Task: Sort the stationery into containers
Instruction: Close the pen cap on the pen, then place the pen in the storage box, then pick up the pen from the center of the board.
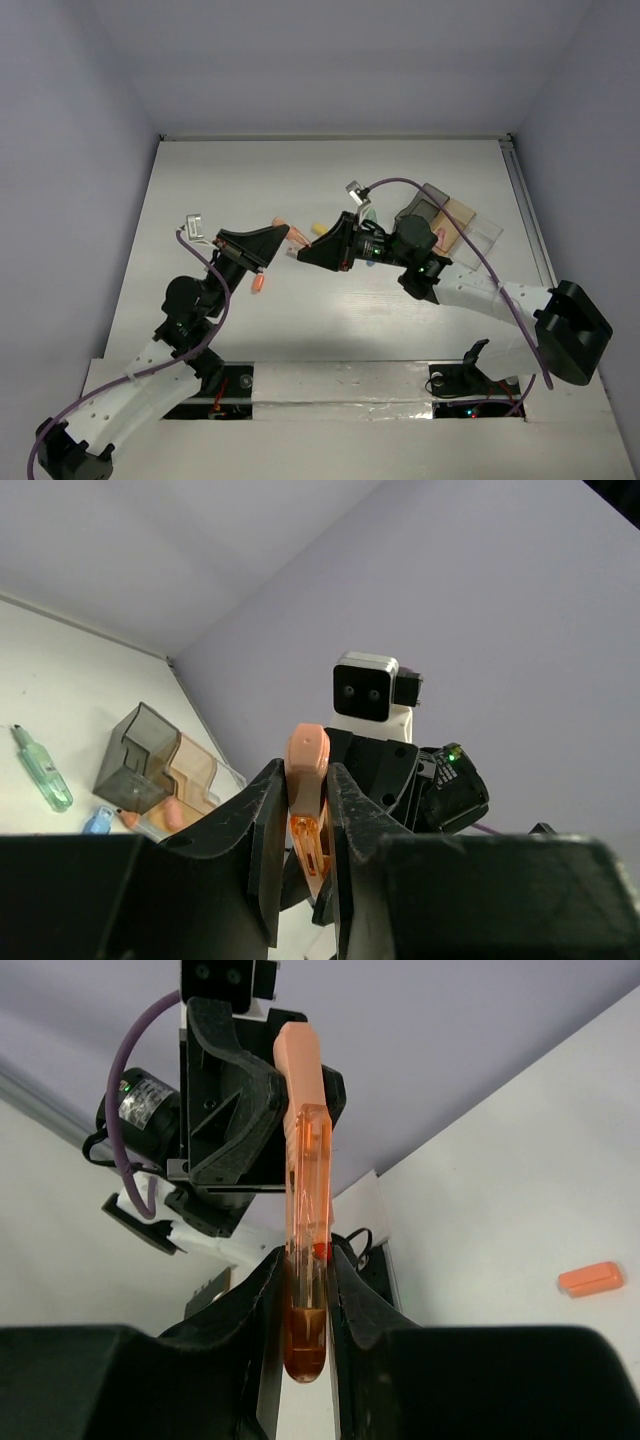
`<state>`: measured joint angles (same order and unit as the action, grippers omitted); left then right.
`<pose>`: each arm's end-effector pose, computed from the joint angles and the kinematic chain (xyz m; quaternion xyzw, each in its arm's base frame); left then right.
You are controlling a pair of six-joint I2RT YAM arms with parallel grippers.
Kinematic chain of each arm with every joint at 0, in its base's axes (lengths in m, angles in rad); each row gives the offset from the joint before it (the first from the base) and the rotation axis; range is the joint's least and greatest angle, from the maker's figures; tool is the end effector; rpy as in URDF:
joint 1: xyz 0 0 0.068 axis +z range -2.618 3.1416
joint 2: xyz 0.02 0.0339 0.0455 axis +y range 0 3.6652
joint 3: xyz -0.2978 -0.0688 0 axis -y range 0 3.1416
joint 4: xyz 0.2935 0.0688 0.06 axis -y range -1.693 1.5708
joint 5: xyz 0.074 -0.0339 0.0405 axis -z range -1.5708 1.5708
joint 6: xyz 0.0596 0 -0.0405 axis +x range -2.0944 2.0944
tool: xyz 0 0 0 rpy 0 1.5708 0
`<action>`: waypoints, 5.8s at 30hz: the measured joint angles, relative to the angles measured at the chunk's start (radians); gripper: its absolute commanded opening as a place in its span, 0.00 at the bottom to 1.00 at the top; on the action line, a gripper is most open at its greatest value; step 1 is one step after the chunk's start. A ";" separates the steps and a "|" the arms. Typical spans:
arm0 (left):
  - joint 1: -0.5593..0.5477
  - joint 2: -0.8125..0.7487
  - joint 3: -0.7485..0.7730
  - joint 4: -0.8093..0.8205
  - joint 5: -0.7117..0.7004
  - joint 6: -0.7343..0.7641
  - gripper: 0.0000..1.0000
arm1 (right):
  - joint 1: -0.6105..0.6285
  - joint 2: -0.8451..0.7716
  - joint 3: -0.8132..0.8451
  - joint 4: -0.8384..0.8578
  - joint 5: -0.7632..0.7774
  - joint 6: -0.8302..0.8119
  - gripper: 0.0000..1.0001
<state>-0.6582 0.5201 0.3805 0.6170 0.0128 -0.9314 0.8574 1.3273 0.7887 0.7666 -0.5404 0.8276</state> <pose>0.1413 -0.1102 0.3415 -0.0654 0.5158 -0.6120 0.5959 0.2077 0.2868 0.3318 -0.2179 0.5963 0.6736 0.3783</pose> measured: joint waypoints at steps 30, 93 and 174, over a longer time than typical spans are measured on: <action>-0.207 0.146 -0.071 0.325 -0.222 -0.060 0.00 | 0.027 0.038 0.018 0.138 0.095 0.026 0.00; -0.298 -0.080 0.154 -0.536 -0.243 0.286 0.99 | -0.571 -0.344 -0.056 -0.687 0.454 -0.178 0.00; -0.298 0.218 -0.001 -0.248 -0.069 0.391 0.62 | -0.386 0.157 0.016 -0.946 0.552 -0.290 0.74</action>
<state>-0.9558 0.7383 0.3798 0.3695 -0.0566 -0.5400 0.4713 1.4845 0.8047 -0.1791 0.0113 0.5381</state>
